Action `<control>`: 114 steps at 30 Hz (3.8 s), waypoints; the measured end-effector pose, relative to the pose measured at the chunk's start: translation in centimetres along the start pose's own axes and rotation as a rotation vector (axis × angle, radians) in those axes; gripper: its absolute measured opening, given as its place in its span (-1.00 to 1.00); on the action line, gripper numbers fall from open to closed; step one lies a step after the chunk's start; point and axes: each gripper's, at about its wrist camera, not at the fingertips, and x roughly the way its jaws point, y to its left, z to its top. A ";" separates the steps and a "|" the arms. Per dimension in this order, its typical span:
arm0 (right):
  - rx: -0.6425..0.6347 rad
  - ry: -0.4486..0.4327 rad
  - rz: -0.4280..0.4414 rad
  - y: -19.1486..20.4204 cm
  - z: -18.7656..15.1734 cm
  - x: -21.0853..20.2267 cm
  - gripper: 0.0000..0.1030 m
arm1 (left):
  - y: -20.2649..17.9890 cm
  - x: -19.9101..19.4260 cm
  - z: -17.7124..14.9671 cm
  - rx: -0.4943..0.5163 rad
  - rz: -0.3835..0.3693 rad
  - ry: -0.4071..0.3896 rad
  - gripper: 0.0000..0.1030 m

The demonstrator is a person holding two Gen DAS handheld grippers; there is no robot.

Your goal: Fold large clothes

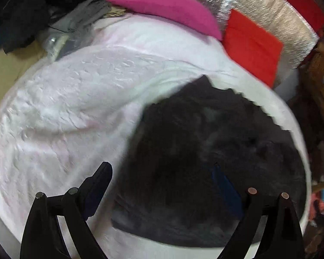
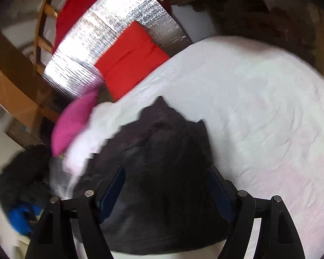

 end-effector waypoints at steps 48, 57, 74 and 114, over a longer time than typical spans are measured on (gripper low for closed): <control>0.283 -0.123 -0.031 -2.5 -8.6 4.2 -0.35 | 2.5 3.2 -7.5 -0.515 -0.408 -0.095 -0.39; 0.234 -0.102 -0.026 -2.3 -10.3 -0.6 -0.38 | 3.4 -0.1 -11.6 -0.484 -0.435 -0.076 -0.42; 0.163 0.097 -0.123 -4.0 -12.4 -7.3 0.15 | 6.8 -6.6 -15.1 -0.328 -0.230 -0.065 0.28; 0.056 0.092 -0.157 -7.0 -2.3 -1.1 0.33 | 6.4 2.1 -4.7 -0.129 -0.210 0.127 0.56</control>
